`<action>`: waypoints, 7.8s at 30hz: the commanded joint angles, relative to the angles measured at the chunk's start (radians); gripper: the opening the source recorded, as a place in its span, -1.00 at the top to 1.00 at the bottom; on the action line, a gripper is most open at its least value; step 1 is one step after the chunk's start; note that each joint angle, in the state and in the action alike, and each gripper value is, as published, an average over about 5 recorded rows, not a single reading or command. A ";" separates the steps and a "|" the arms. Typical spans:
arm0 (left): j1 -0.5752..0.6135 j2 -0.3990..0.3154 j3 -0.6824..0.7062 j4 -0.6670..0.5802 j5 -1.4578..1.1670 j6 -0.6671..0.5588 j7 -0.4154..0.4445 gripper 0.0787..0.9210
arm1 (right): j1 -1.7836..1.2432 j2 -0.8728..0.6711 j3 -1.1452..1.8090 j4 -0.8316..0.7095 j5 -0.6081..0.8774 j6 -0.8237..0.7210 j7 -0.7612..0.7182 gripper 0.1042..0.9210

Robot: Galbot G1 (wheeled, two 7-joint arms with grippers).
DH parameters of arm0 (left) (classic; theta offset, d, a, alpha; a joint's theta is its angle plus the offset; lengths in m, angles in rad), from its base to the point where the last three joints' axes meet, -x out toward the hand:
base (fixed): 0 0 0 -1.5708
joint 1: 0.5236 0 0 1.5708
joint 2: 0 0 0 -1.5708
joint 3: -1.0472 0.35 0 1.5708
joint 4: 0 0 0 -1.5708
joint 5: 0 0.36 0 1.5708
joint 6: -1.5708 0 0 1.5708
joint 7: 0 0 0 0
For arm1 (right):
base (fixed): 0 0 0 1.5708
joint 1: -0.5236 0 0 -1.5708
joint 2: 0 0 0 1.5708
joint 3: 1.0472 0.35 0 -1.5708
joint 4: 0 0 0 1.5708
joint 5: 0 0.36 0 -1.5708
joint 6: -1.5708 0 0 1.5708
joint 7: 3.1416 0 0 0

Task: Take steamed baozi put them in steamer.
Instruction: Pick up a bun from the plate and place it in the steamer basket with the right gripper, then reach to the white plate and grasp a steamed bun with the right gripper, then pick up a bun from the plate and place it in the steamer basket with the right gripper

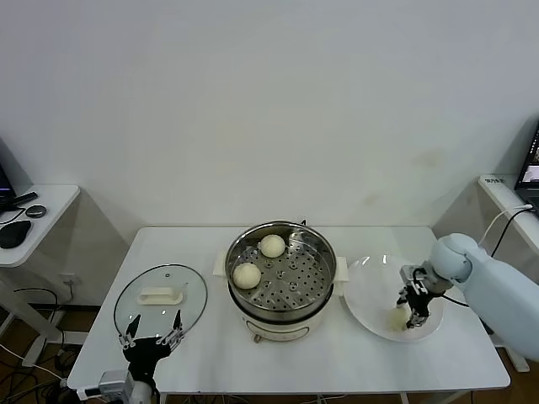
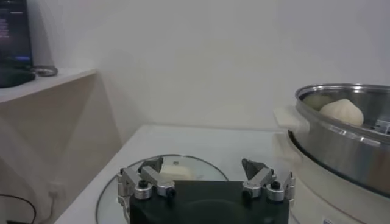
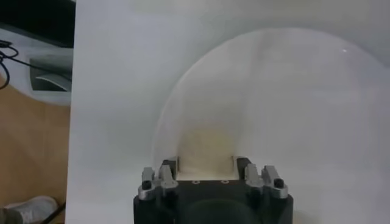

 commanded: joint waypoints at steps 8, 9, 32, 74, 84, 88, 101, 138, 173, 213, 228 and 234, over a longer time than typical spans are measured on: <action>-0.020 0.000 0.005 0.000 0.025 -0.005 -0.008 -0.77 | 0.710 0.185 -0.311 -0.101 0.226 -0.011 -0.039 -0.14; -0.020 0.001 0.007 -0.003 0.025 -0.005 -0.007 -0.77 | 0.759 0.210 -0.339 -0.115 0.241 -0.010 -0.042 -0.14; 0.006 -0.008 0.007 -0.073 0.011 -0.005 -0.014 -0.77 | 0.790 0.462 -0.682 0.099 0.314 0.845 -0.018 -0.16; -0.010 -0.010 0.009 -0.062 -0.007 -0.002 -0.012 -0.77 | 0.702 0.478 -0.658 0.182 0.130 0.749 0.066 -0.72; -0.005 -0.008 0.018 -0.063 -0.005 0.001 -0.009 -0.77 | 0.757 0.214 -0.472 0.111 0.372 0.422 0.042 -0.76; -0.001 0.002 0.015 -0.065 -0.008 0.002 -0.006 -0.77 | 0.730 0.084 -0.429 0.037 0.488 0.121 0.082 -0.76; 0.009 0.015 0.014 -0.067 -0.055 0.008 0.018 -0.77 | 0.279 -0.121 -0.086 -0.044 0.269 -0.124 0.076 -0.76; 0.029 0.002 0.004 -0.034 -0.040 0.010 0.011 -0.77 | 0.076 0.134 0.113 -0.400 -0.218 0.208 0.089 -0.76; 0.027 -0.001 0.011 -0.027 -0.036 0.007 0.010 -0.77 | 0.083 0.161 0.106 -0.436 -0.239 0.216 0.106 -0.40; -0.017 0.015 0.047 -0.079 -0.044 -0.002 -0.011 -0.77 | 0.874 0.297 -0.839 0.089 0.765 -0.317 0.113 -0.12; -0.025 0.014 0.037 -0.062 -0.055 -0.001 -0.015 -0.77 | 0.671 0.472 -0.706 -0.149 0.488 -0.262 0.198 -0.11; -0.028 0.013 0.035 -0.062 -0.058 -0.001 -0.015 -0.77 | 0.667 0.473 -0.726 -0.142 0.478 -0.265 0.183 -0.11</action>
